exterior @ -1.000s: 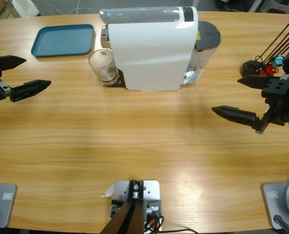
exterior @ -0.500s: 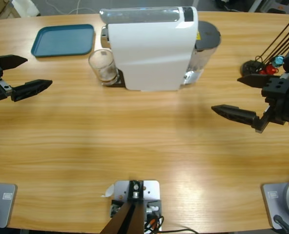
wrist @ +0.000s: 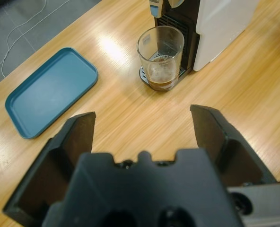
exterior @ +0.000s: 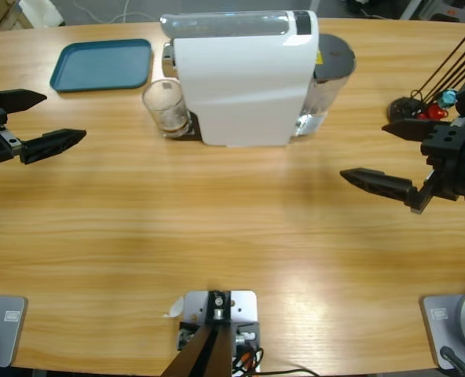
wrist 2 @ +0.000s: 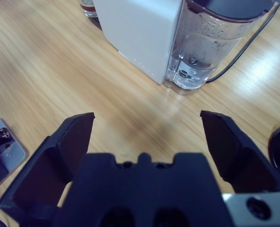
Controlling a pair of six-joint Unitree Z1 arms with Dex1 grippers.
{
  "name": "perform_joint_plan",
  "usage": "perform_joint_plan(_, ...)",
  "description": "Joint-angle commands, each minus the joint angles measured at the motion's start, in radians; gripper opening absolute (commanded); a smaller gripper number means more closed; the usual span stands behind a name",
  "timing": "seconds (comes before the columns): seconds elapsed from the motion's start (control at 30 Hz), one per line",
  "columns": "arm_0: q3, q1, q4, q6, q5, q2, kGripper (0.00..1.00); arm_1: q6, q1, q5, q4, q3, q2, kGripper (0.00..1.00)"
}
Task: Pour coffee
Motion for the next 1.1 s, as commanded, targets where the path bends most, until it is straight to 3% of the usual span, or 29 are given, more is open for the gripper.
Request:
perform_joint_plan(0.03,0.036,-0.009,-0.015,-0.007,-0.03,0.037,0.859,0.015,0.011,-0.024,-0.009,0.033,0.0,1.0)
perform_joint_plan(0.2,0.043,0.021,-0.015,-0.015,-0.117,0.042,0.773,0.015,0.011,-0.031,-0.009,0.031,-0.001,1.0)
perform_joint_plan(0.4,0.044,0.087,-0.045,-0.006,-0.177,0.078,0.766,0.015,0.011,-0.031,-0.009,0.03,-0.003,1.0)
perform_joint_plan(1.1,0.037,0.239,-0.481,-0.012,-0.511,0.516,0.729,0.015,0.011,-0.032,-0.009,0.027,0.002,1.0)
